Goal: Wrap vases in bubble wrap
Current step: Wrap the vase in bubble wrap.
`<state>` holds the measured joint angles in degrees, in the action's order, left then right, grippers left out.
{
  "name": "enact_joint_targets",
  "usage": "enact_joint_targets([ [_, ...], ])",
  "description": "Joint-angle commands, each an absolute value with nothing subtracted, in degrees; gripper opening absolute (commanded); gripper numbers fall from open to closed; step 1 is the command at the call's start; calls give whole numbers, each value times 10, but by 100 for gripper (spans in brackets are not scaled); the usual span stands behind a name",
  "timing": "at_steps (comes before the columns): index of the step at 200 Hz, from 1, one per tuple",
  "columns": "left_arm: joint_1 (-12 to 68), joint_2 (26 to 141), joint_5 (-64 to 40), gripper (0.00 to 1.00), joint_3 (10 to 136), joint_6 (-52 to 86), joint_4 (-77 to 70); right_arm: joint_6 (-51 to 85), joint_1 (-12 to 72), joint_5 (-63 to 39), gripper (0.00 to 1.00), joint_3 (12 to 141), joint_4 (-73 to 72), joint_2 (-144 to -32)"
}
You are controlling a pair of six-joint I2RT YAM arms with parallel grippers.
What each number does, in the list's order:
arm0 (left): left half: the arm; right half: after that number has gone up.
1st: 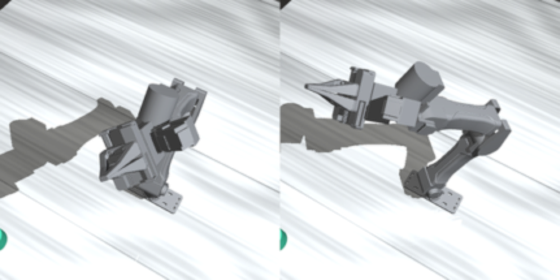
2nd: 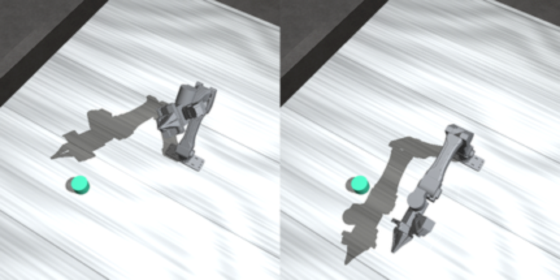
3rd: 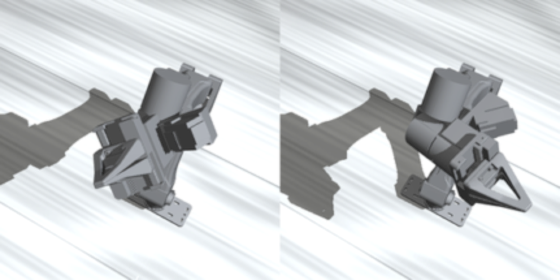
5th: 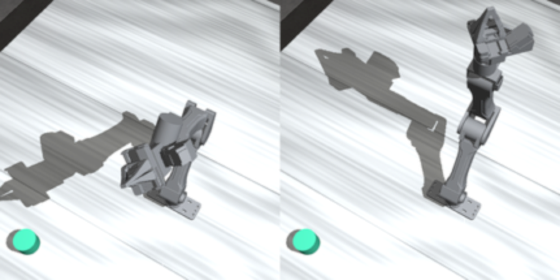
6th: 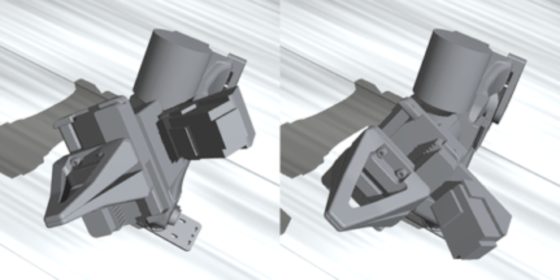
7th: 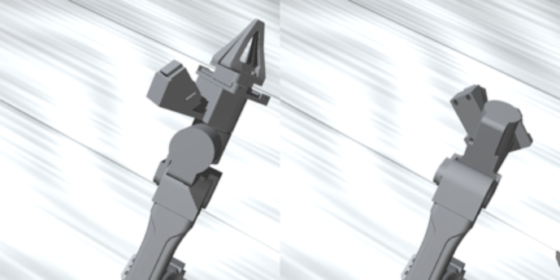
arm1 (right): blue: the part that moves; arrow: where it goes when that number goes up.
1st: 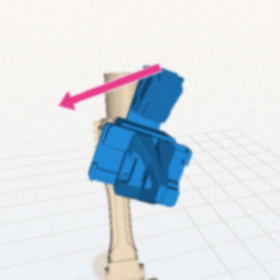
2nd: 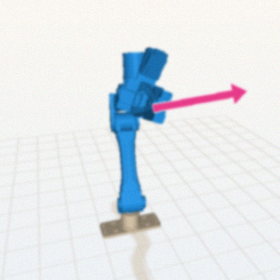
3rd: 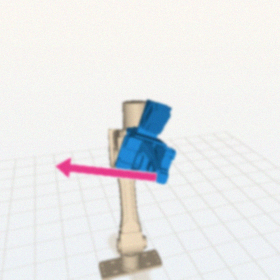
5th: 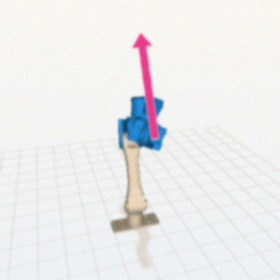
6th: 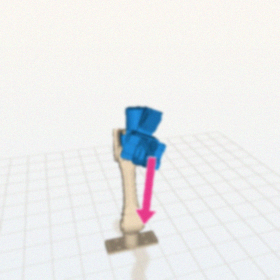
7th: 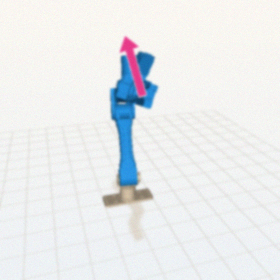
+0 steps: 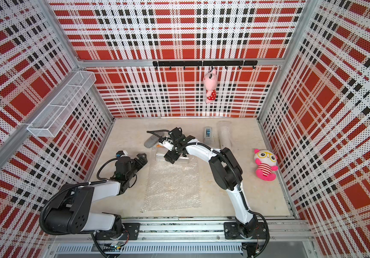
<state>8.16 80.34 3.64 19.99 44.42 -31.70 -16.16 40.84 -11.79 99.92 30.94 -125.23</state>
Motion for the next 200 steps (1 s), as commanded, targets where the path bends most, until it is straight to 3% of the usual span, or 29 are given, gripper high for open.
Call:
enact_joint_targets([
  [1, 83, 809, 34, 98, 213, 433, -323, -200, 414, -85, 87, 1008, 327, -1273],
  [83, 82, 805, 35, 98, 212, 432, -323, -247, 436, 31, 87, 982, 229, -1299],
  [162, 80, 802, 36, 98, 212, 432, -322, -266, 434, 46, 91, 1046, 247, -1361],
  [200, 81, 804, 35, 98, 213, 432, -322, -267, 434, 56, 78, 1018, 222, -1325],
])
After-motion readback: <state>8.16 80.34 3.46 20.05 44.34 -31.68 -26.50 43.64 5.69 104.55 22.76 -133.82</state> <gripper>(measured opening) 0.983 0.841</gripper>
